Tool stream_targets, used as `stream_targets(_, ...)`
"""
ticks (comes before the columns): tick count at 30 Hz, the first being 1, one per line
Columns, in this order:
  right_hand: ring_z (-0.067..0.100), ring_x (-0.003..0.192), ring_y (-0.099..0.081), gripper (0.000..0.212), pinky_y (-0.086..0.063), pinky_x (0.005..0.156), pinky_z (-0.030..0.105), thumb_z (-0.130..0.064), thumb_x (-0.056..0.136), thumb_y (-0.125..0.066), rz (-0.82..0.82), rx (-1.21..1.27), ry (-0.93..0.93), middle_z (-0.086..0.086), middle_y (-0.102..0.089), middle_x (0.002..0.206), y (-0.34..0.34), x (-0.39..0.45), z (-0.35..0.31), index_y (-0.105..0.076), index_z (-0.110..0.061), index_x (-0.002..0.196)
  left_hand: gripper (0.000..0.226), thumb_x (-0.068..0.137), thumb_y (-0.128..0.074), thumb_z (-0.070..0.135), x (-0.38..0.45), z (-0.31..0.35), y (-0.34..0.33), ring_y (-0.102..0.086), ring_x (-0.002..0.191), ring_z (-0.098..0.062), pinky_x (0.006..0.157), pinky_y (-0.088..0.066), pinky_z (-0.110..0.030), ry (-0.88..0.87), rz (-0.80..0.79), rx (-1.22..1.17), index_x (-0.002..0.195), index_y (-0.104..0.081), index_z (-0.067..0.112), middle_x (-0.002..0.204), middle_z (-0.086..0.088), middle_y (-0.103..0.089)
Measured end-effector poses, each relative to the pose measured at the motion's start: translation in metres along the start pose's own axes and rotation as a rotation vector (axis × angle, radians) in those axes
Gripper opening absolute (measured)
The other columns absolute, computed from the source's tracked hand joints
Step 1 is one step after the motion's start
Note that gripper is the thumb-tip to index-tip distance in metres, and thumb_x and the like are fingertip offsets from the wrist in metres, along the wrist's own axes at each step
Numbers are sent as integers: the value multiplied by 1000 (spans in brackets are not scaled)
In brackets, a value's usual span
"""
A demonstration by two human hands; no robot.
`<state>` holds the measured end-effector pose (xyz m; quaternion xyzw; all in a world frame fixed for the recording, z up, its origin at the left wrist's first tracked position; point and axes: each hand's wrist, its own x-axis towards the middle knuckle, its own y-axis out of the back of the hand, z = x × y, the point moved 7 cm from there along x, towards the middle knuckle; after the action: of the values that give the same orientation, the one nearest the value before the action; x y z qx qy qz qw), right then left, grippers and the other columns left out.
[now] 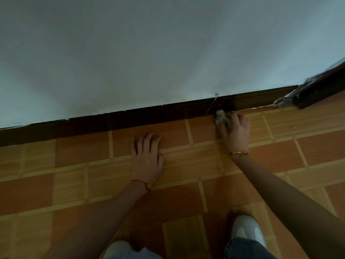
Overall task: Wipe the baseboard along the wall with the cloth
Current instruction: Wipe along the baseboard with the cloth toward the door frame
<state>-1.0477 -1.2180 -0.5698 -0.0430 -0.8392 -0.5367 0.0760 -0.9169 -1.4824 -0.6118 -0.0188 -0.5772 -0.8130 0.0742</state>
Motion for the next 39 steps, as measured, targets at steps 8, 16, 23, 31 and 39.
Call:
stream_targets(8,34,106,-46,36,-45,86,41,-20,86,-64,-101,15,140,20,-53,117,-22,-4,-32,-54,-9,119,47,92,-38,25,2,14,6,-44,131,-37,117,-23,-64,41,-3,65,133,-53,9,137,-15,-51)
stream_targets(16,34,103,-49,36,-48,81,41,-22,86,-63,-83,118,148,19,-53,115,-7,7,4,-55,-8,118,47,92,-40,25,12,49,10,-45,130,-39,117,-24,-61,24,-17,57,135,-53,11,138,-15,-50)
stream_targets(23,39,101,-48,41,-41,84,44,-21,85,-61,11,-43,-115,25,-55,114,31,37,83,-53,-2,121,48,92,-40,24,16,92,-7,-44,130,-38,113,-29,-62,-4,-55,-25,136,-52,10,140,-15,-49)
stream_targets(31,34,103,-48,36,-47,85,42,-19,84,-64,-92,2,111,18,-56,115,-3,13,12,-55,-11,118,50,95,-37,28,34,123,-33,-43,133,-37,115,-28,-61,32,-79,-50,140,-51,12,144,-14,-48)
stream_targets(39,31,99,-50,37,-43,79,37,-29,84,-60,37,-111,-30,15,-59,112,27,38,86,-56,-11,116,49,96,-36,26,46,123,-48,-40,135,-34,117,-25,-62,0,-45,-37,141,-49,12,144,-13,-47)
